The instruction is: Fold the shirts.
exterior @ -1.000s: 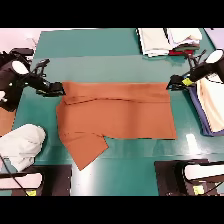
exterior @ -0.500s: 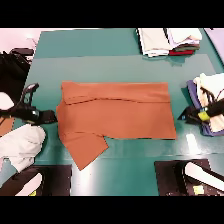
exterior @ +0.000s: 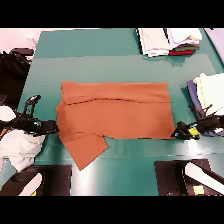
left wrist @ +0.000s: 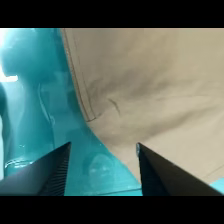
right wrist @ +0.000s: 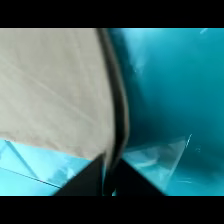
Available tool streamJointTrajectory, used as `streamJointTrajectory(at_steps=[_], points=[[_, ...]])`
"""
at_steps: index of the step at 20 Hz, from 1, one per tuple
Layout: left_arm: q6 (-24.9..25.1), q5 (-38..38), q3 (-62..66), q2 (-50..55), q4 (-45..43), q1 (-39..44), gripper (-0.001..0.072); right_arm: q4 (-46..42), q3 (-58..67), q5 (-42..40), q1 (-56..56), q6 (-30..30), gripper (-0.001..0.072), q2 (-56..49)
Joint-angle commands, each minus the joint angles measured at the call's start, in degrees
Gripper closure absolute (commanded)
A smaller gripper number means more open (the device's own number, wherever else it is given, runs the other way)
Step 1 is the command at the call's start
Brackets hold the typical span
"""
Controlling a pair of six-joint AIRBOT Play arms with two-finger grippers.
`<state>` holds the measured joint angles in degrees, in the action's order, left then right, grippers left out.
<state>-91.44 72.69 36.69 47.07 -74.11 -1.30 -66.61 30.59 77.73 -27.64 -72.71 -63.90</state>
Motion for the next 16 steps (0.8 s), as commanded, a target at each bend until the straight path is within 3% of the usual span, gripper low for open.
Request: streamJointTrajectory(at_steps=[1,4,5,6,11,16], points=[[0.4,1.6,-0.3,-0.2,0.1,0.0,0.0218,-0.4,0.6,-1.9,5.2,0.0,0.0694,0.1],[0.4,3.8,-1.6,-0.2,0.2,0.0,0.0196,-0.5,4.9,0.9,7.8,-0.1,0.0693,0.1],[0.3,3.8,-2.7,-0.2,0.7,0.0,0.0072,-0.5,6.1,1.3,8.5,-0.2,0.0694,0.1],[-0.1,3.7,-4.2,-0.2,1.5,0.0,0.0015,-0.5,7.1,1.5,9.1,-0.2,0.0694,0.1],[0.1,-1.6,-11.5,-0.2,10.9,0.0,0.0016,-0.5,9.7,0.7,11.9,-0.3,0.0694,0.1],[3.8,-7.8,-17.5,-0.2,20.6,1.2,0.0017,-0.5,9.7,0.3,12.2,-0.3,0.0694,0.1]])
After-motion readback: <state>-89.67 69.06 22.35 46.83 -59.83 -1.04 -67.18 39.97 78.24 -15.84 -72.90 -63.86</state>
